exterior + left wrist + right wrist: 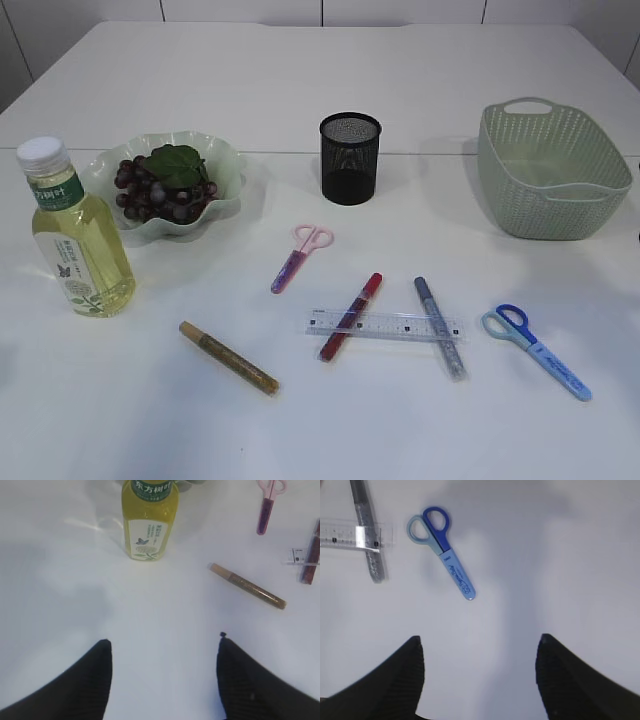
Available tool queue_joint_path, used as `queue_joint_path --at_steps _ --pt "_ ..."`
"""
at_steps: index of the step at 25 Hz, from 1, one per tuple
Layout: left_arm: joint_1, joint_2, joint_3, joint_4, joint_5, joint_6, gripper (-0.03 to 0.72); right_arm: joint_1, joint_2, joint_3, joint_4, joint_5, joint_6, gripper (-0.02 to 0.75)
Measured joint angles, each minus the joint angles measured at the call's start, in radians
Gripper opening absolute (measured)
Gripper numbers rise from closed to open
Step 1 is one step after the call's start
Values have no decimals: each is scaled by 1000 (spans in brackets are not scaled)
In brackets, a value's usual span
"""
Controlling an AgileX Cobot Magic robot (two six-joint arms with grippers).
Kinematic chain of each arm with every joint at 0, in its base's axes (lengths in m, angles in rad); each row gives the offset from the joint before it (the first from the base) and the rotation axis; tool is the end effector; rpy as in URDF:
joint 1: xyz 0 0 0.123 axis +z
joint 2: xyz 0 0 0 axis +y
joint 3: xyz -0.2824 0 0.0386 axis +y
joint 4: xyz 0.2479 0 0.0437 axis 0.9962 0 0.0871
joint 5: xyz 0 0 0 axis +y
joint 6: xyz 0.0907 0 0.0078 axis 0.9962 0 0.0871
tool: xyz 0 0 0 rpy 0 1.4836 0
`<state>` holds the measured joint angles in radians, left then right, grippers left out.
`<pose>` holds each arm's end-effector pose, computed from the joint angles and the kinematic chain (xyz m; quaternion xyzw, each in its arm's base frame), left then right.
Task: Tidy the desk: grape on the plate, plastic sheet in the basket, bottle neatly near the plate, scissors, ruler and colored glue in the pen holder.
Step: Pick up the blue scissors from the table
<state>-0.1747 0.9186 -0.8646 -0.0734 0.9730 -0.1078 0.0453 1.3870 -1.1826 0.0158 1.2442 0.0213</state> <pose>0.1593 -0.0337 0.3277 0.0216 0.9498 -0.0785 0.3020 0.2564 0.0130 0.3111 -0.0102 0.9944 0.0112 0.1042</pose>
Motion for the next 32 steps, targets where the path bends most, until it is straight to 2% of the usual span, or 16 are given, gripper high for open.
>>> queue_joint_path --at_steps 5,15,18,22,32 --pt "0 0 0 -2 34 0 477 0 120 0 50 -9 -185 543" --pt "0 0 0 -2 59 0 477 7 308 -45 112 -24 -255 543" --pt "0 0 0 -2 59 0 477 47 350 -60 104 -28 -294 543" --pt "0 0 0 -2 61 0 477 103 391 -61 27 -47 -315 543" --pt "0 0 0 27 86 0 477 107 466 -61 0 -151 -316 543"
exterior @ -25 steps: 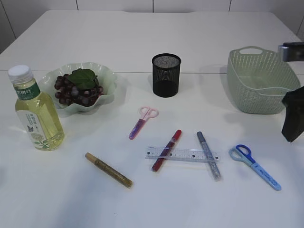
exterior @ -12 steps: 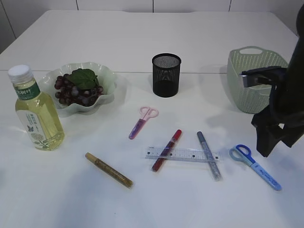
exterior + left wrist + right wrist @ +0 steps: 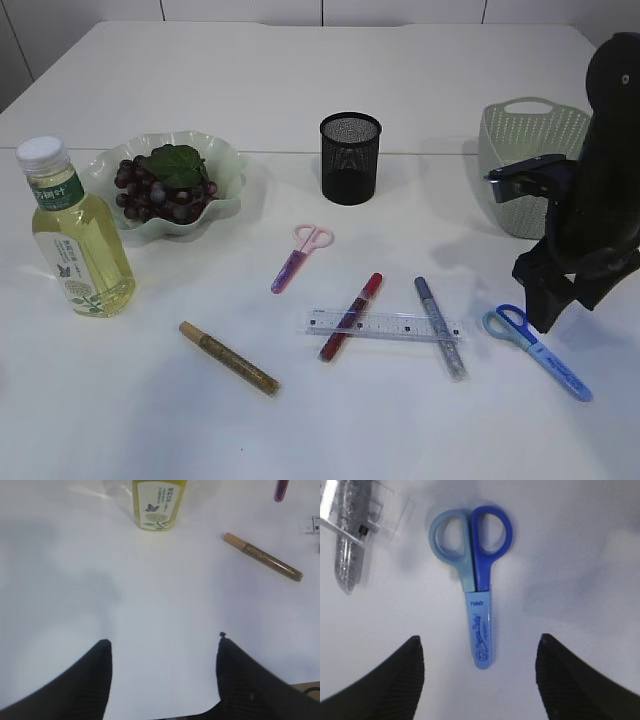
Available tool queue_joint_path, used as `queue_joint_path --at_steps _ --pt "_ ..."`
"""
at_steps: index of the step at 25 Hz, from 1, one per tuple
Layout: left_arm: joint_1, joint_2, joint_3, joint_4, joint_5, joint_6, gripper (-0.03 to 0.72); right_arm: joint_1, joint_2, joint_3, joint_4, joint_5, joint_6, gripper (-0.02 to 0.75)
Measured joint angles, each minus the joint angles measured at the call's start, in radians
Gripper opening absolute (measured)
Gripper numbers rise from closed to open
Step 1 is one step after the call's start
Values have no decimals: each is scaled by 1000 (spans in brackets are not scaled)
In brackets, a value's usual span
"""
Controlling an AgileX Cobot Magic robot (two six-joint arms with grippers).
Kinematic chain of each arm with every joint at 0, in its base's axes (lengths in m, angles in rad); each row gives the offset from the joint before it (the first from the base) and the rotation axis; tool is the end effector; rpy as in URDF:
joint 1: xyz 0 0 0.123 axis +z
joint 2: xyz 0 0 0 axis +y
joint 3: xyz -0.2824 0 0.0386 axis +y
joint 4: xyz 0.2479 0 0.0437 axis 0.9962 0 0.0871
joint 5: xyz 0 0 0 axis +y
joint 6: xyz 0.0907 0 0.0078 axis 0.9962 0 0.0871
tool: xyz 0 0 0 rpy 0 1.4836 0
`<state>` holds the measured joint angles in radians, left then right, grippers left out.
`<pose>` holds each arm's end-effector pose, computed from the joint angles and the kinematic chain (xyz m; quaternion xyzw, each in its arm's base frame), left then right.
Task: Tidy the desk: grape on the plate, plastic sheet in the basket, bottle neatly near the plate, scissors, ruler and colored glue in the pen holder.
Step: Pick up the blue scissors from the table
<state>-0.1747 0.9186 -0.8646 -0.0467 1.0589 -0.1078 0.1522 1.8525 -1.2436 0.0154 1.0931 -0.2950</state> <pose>0.1532 -0.0308 0.3233 0.0267 0.9625 -0.0603 0.2632 0.3357 0.0527 0.1867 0.2181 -0.9757 -0.0083 0.0215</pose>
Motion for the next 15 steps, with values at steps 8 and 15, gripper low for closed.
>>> queue_joint_path --at_steps 8,15 --pt "0 0 0 4 0 0 477 2 31 -2 0 -59 -2 543" --pt "0 0 0 9 2 0 477 2 55 -2 2 -84 -2 539"
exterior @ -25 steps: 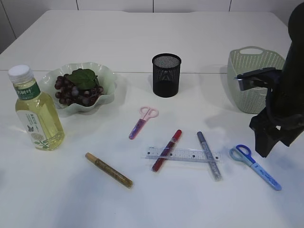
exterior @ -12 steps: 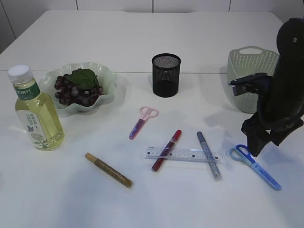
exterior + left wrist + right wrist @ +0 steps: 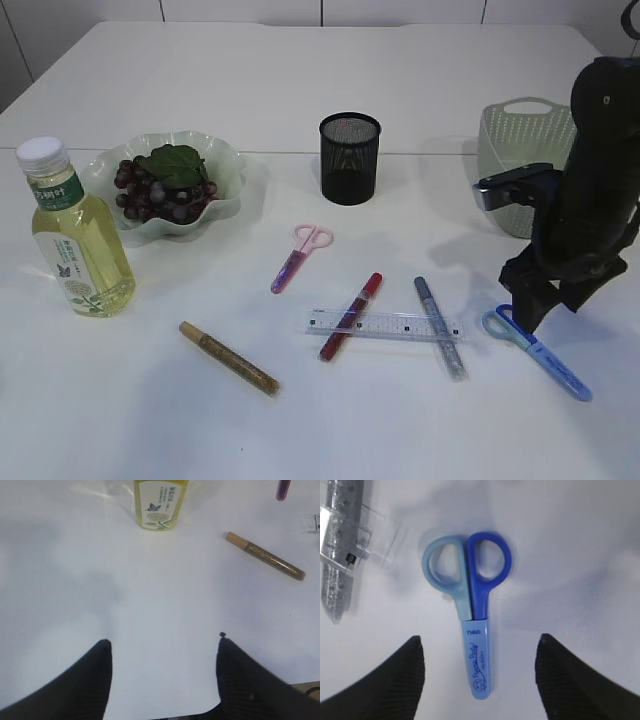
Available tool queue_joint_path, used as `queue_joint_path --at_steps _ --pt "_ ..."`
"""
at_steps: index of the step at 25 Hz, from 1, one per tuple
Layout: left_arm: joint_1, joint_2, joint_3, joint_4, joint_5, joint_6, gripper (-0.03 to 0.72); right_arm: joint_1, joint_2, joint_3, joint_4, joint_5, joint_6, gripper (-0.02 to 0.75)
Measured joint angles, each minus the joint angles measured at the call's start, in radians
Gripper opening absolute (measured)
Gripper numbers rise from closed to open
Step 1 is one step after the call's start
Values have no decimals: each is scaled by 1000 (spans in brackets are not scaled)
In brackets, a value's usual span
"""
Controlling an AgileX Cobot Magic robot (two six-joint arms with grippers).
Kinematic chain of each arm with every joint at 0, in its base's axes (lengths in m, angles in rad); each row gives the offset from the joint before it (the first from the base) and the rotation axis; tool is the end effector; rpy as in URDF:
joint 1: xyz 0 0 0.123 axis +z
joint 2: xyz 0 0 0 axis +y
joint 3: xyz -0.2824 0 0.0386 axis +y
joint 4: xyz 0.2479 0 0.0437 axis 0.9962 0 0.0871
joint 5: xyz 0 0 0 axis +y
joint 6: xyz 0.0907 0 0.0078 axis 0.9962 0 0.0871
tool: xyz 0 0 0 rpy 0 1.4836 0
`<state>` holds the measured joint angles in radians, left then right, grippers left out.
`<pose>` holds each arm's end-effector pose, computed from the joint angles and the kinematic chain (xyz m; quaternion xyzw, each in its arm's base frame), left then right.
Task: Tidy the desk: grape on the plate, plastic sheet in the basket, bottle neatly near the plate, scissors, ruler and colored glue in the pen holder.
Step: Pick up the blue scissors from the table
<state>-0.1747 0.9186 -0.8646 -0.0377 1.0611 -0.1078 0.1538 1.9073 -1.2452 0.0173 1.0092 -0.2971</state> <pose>0.1532 -0.0301 0.3232 0.0278 0.9628 -0.0559 0.2628 0.3464 0.0550 0.1679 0.2190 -0.9757 -0.0077 0.0061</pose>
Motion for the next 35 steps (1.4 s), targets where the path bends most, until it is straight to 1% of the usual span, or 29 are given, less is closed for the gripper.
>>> queue_joint_path --at_steps 9,18,22,35 --pt "0 0 0 2 0 0 477 0 10 6 4 -28 0 532" --pt "0 0 0 2 4 0 477 0 10 90 21 -93 -2 532" --pt "0 0 0 4 6 0 477 0 14 93 23 -119 -10 531" --pt "0 0 0 9 21 0 476 0 49 95 23 -130 -17 531"
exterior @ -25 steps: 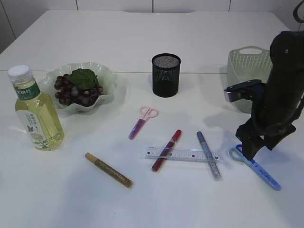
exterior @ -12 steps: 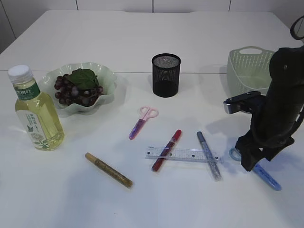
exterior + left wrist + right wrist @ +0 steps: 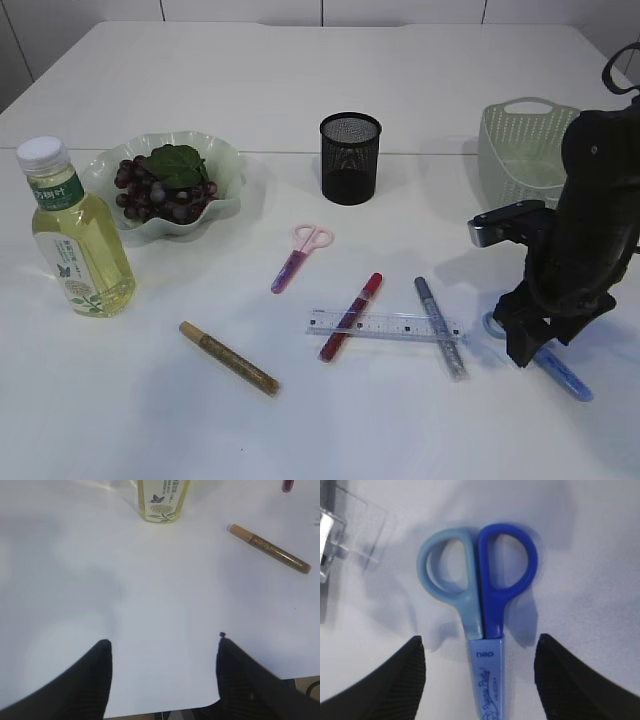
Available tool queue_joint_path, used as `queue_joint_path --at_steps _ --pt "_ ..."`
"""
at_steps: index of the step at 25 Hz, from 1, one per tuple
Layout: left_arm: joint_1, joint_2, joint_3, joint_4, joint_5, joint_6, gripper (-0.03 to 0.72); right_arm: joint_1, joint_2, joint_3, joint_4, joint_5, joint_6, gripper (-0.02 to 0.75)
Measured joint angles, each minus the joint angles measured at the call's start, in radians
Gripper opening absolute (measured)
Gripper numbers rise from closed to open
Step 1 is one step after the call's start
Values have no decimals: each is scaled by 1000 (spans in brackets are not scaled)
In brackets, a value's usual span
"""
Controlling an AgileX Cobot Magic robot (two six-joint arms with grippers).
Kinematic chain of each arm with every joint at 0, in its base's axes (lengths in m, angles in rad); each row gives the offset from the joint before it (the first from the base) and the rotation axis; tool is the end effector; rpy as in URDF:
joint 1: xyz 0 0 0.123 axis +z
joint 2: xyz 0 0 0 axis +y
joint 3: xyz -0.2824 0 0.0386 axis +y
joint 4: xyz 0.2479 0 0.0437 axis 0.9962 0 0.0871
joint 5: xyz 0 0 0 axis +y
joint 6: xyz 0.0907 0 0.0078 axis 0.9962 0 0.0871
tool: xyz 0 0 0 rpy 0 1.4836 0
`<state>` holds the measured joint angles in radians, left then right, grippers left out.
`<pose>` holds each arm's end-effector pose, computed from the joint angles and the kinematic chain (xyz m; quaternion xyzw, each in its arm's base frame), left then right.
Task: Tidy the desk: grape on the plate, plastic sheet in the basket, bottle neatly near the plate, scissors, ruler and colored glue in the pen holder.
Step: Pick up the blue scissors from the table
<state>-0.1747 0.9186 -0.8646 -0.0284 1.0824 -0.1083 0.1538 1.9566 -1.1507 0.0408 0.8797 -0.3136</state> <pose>0.1517 -0.0291 0.3222 0.0289 0.9657 -0.0501 0.2533 0.3381 0.0553 0.1306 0.2187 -0.9756 -0.0166 0.0125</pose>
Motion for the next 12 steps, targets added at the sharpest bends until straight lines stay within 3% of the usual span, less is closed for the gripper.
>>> queue_joint_path --at_steps 12 --pt "0 0 0 0 2 0 476 0 28 0 0 4 -2 531"
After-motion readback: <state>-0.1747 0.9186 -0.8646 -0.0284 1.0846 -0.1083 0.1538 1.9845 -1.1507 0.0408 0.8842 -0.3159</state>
